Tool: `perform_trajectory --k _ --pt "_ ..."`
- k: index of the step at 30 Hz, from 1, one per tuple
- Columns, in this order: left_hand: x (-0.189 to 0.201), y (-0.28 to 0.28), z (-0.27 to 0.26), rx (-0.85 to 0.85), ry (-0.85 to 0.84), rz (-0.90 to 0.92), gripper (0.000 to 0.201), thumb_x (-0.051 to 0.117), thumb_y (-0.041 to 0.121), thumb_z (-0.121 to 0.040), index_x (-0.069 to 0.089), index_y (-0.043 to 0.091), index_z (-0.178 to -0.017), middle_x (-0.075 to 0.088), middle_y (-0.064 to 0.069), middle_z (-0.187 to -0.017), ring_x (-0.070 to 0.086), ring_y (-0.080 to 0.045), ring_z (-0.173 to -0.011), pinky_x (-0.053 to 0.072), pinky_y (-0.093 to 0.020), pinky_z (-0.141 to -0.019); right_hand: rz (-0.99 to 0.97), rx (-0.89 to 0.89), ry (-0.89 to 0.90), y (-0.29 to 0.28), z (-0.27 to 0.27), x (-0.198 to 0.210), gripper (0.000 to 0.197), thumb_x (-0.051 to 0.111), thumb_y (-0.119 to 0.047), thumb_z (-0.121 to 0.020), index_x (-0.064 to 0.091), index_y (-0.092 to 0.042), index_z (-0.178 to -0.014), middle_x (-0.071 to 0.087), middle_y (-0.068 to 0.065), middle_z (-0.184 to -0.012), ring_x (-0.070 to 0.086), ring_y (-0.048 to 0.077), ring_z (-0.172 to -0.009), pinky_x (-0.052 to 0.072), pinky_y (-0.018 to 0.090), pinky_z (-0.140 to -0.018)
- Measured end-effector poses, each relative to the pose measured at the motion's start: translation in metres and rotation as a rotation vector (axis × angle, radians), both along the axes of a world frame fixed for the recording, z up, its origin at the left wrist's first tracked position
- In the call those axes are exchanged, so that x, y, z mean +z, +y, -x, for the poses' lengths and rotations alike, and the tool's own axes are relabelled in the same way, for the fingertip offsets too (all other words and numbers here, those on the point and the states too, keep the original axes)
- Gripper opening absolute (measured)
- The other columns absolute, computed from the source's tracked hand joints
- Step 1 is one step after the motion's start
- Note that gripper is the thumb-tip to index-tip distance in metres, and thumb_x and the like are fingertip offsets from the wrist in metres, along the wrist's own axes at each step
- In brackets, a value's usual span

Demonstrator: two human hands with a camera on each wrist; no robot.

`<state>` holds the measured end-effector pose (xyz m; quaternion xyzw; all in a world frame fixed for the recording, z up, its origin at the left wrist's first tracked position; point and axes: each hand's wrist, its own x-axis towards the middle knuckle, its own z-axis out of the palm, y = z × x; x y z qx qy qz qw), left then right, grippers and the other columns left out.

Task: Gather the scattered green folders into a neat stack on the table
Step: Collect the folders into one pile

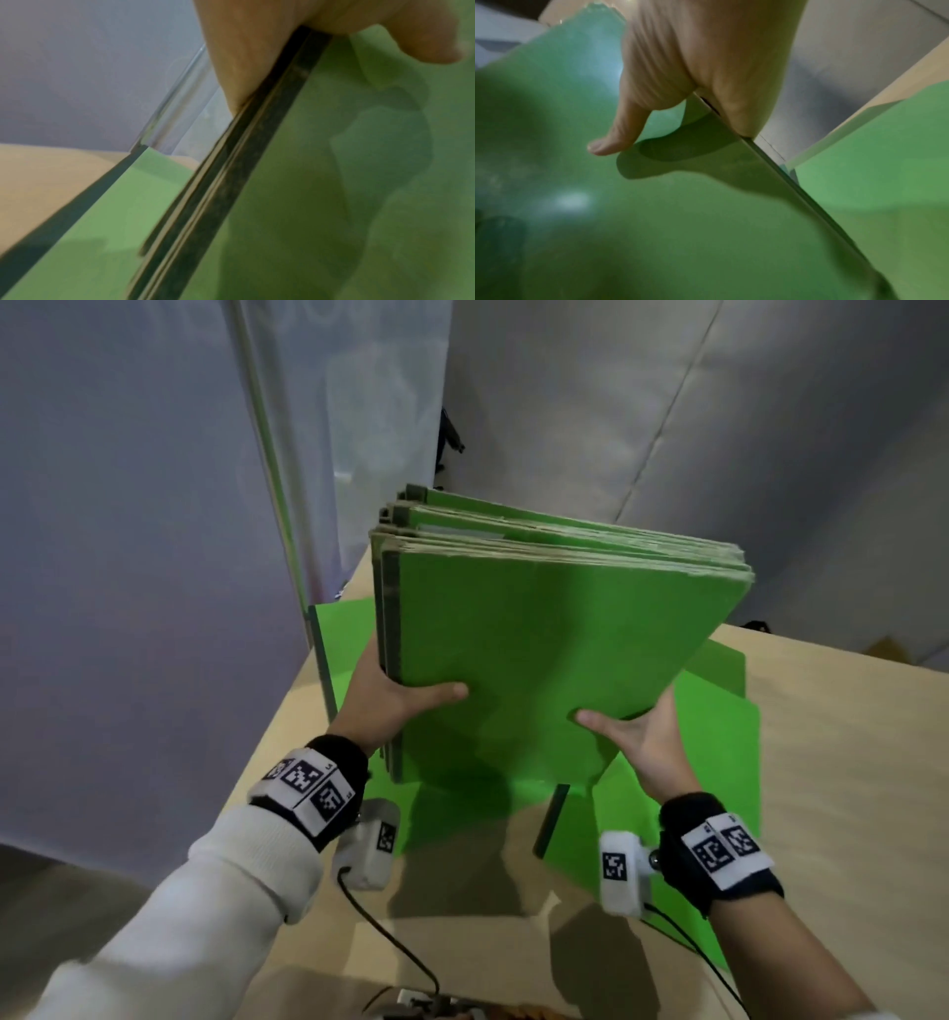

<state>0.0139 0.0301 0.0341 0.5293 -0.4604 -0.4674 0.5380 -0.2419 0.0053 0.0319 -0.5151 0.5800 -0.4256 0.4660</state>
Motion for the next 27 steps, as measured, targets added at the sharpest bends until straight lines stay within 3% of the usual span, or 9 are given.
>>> perform_trajectory --k 3,7,10,12,14,16,18,22,27 --pt "-0.019 -0.004 0.003 0.032 -0.016 -0.078 0.088 0.083 0.019 -0.051 0.048 0.009 -0.131 0.064 0.01 -0.109 0.064 -0.005 -0.102 0.055 -0.028 -0.088 -0.06 0.004 0.019 -0.004 -0.002 -0.013 0.081 0.077 -0.006 -0.068 0.034 -0.007 -0.137 0.05 -0.004 -0.122 0.047 0.015 -0.123 0.033 0.025 -0.102" --pt "-0.021 -0.024 0.008 0.126 0.011 -0.127 0.068 0.081 0.004 -0.062 0.05 0.009 -0.122 0.065 0.008 -0.1 0.065 -0.013 -0.094 0.055 -0.037 -0.088 -0.062 0.013 0.031 -0.022 0.0 -0.008 0.068 0.081 -0.008 -0.061 0.049 -0.011 -0.121 0.064 0.003 -0.114 0.062 0.009 -0.096 0.049 0.027 -0.095" --pt "-0.009 -0.04 0.013 0.16 0.014 -0.173 0.09 0.091 0.031 -0.047 0.049 0.008 -0.123 0.067 -0.006 -0.11 0.065 -0.026 -0.103 0.055 -0.045 -0.089 -0.077 -0.008 0.005 -0.032 0.005 0.006 0.071 0.079 -0.008 -0.066 0.045 -0.008 -0.128 0.057 -0.016 -0.097 0.058 0.004 -0.096 0.041 0.016 -0.097" --pt "-0.005 -0.053 0.019 0.146 -0.039 -0.211 0.118 0.088 0.058 -0.029 0.046 0.007 -0.127 0.063 -0.013 -0.121 0.062 -0.032 -0.111 0.051 -0.05 -0.094 -0.084 -0.047 -0.01 -0.037 0.015 0.011 0.076 0.075 -0.008 -0.071 0.037 -0.005 -0.136 0.057 -0.01 -0.11 0.049 0.01 -0.11 0.033 0.021 -0.097" --pt "-0.001 -0.063 0.029 0.072 -0.114 -0.263 0.118 0.081 0.066 -0.034 0.044 0.006 -0.129 0.059 -0.014 -0.126 0.057 -0.033 -0.116 0.048 -0.05 -0.099 -0.134 -0.085 -0.05 -0.04 0.028 0.015 0.08 0.073 -0.006 -0.073 0.031 -0.002 -0.14 0.052 0.009 -0.134 0.043 0.012 -0.108 0.03 0.026 -0.098" --pt "0.0 -0.068 0.043 -0.011 -0.163 -0.316 0.093 0.077 0.053 -0.061 0.04 0.005 -0.133 0.054 -0.014 -0.13 0.053 -0.031 -0.12 0.045 -0.047 -0.102 -0.189 -0.128 -0.046 -0.038 0.043 0.015 0.079 0.072 -0.004 -0.074 0.03 -0.001 -0.141 0.046 0.016 -0.141 0.047 0.017 -0.11 0.029 0.028 -0.1" --pt "-0.009 -0.073 0.057 -0.118 -0.176 -0.381 0.074 0.07 0.039 -0.078 0.038 0.004 -0.134 0.052 -0.015 -0.131 0.053 -0.029 -0.118 0.047 -0.042 -0.099 -0.248 -0.195 -0.055 -0.034 0.062 0.009 0.087 0.073 -0.005 -0.072 0.024 -0.002 -0.144 0.039 0.018 -0.146 0.042 0.028 -0.128 0.026 0.039 -0.11" --pt "-0.032 -0.078 0.089 -0.365 -0.233 -0.495 0.061 0.063 0.026 -0.087 0.037 0.002 -0.137 0.052 -0.016 -0.133 0.054 -0.027 -0.114 0.046 -0.039 -0.101 -0.414 -0.316 -0.036 -0.019 0.1 -0.01 0.113 0.08 -0.023 -0.057 0.016 -0.007 -0.148 0.027 0.02 -0.153 0.028 0.036 -0.14 0.017 0.058 -0.112" --pt "-0.051 -0.081 0.12 -0.495 -0.335 -0.529 0.061 0.059 0.015 -0.089 0.03 0.002 -0.142 0.047 -0.017 -0.139 0.052 -0.028 -0.12 0.044 -0.031 -0.097 -0.543 -0.374 -0.012 -0.001 0.124 -0.03 0.099 0.08 -0.027 -0.057 0.034 0.004 -0.139 0.043 0.018 -0.143 0.035 0.039 -0.135 0.031 0.051 -0.106"
